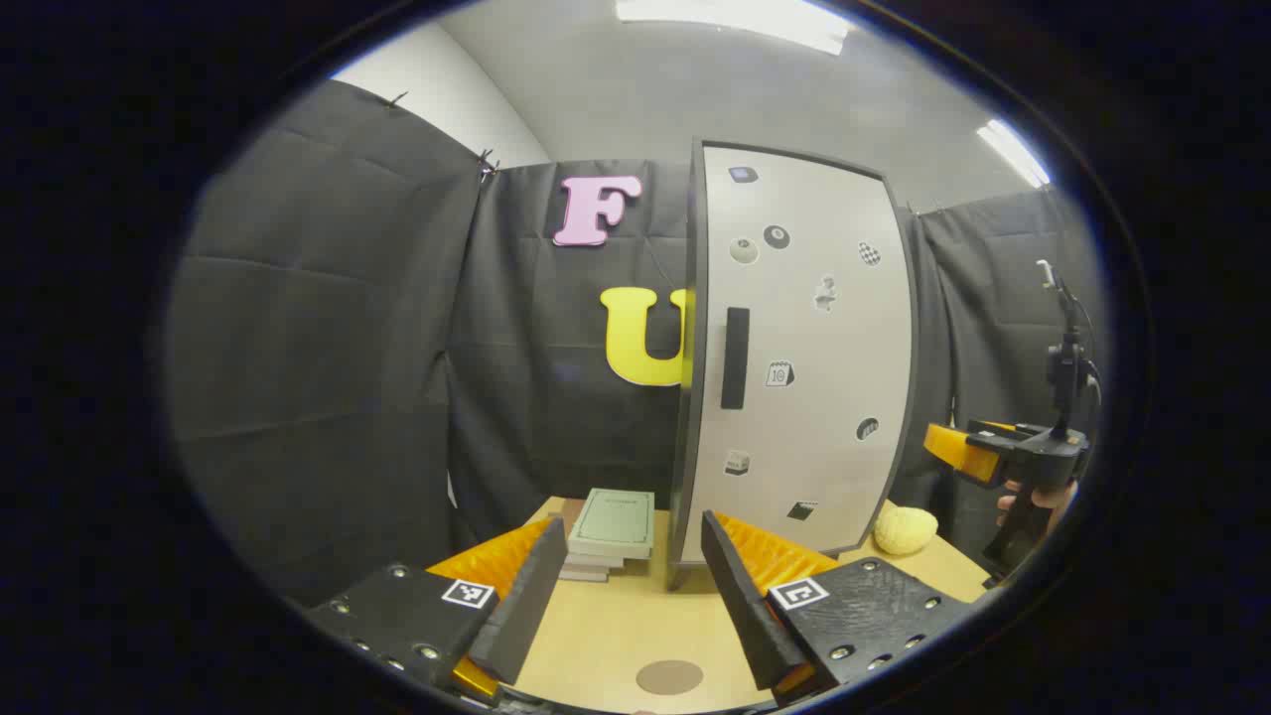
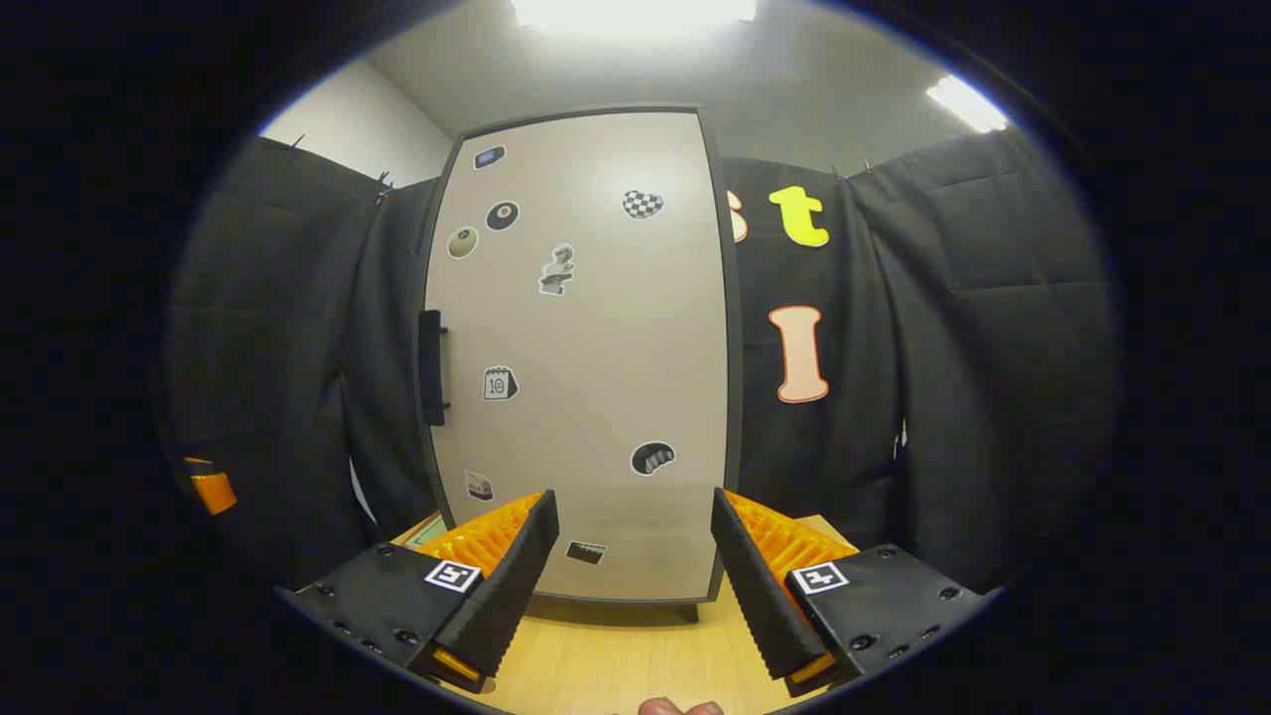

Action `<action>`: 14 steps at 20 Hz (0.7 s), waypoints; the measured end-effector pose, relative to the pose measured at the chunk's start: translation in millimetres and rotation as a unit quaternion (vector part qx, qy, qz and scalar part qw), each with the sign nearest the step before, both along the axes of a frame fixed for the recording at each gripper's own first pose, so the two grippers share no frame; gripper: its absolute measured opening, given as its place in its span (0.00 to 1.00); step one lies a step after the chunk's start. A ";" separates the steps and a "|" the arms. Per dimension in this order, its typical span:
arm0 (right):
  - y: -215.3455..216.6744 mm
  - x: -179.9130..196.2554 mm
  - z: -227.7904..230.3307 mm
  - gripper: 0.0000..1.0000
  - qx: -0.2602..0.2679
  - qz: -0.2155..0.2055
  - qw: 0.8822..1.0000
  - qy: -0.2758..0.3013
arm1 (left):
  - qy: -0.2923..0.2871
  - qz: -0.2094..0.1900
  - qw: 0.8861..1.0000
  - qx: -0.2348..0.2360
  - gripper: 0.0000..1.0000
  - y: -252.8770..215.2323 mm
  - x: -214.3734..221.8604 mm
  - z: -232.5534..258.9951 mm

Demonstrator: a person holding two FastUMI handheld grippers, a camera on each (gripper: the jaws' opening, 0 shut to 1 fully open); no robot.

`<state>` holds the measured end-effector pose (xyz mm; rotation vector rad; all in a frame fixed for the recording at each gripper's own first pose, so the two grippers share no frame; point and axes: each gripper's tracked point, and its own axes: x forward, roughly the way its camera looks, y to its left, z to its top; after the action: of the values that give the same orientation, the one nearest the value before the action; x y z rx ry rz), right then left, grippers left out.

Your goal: Open the cabinet door with the right hand, grasp the bottle in the cabinet with the left hand and place it on the coaster, then close the cabinet door with the right hand.

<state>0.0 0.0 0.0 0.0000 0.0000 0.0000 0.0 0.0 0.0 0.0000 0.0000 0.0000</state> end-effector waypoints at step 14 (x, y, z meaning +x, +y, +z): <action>19.5 -0.7 4.2 0.98 0.013 0.008 1.000 -0.001 | -0.002 -0.006 1.000 0.003 0.82 7.5 -6.8 -15.1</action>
<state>-0.7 19.5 4.2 0.0263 -0.0020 0.0156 -6.8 7.5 -15.1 0.0070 -0.0031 -0.0119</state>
